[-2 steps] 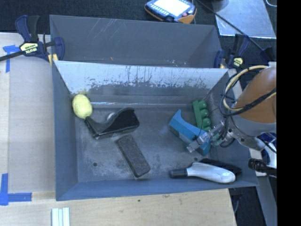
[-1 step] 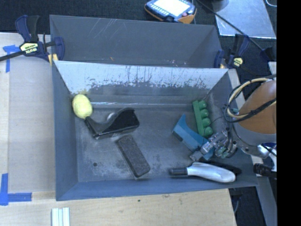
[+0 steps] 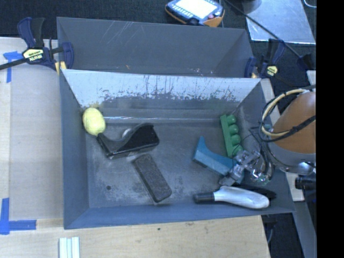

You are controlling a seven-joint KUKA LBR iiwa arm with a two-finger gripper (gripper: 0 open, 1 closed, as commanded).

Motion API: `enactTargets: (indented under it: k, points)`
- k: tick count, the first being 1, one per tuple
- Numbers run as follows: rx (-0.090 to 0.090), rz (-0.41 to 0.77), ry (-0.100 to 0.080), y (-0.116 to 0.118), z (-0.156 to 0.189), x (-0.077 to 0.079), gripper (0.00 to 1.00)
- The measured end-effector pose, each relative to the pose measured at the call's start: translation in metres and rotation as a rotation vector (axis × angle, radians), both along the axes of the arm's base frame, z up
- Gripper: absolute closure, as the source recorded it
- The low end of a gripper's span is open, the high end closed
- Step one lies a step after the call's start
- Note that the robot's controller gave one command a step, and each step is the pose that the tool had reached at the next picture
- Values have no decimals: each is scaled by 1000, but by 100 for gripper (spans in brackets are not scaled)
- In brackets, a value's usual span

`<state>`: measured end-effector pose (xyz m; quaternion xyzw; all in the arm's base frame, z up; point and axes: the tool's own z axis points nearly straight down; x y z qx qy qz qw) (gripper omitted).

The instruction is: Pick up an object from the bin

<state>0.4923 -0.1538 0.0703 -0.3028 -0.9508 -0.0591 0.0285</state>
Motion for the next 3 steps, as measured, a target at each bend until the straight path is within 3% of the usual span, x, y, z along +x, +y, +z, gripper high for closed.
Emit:
enactTargets:
  k: [1,2,3]
  points:
    - [-1,204,-44,1,1,-5,100]
    - [0,625,-110,7,0,9,100]
    - [-5,971,-185,3,4,10,100]
